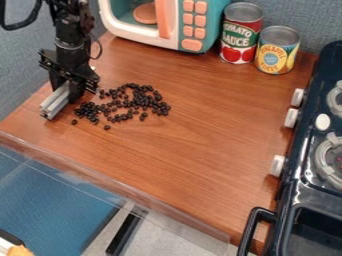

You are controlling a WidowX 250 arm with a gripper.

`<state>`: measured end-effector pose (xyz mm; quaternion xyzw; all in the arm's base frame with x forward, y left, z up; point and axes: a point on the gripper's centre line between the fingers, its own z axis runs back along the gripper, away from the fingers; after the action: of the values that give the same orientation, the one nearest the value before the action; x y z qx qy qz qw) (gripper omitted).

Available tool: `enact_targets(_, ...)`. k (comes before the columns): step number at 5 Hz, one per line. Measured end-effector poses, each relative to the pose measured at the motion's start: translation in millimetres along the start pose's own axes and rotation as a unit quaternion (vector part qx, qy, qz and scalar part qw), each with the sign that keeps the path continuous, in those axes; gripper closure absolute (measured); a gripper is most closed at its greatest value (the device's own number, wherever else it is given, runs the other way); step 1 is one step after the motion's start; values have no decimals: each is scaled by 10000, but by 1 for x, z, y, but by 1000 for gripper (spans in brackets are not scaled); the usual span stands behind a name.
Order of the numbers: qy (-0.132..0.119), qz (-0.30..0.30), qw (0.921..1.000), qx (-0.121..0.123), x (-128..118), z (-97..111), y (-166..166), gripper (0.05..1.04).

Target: Sweep into pile

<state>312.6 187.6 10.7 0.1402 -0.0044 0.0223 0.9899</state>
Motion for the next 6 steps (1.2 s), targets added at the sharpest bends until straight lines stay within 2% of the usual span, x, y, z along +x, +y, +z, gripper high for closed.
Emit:
enact_targets(3,-127,310,9990,-298,3,1,-11,693)
enact_targets(4,-214,256,9984,-448,1,4,-26,693)
enact_targets(6,-536,-45,9982,-248,-3,9,-46,693)
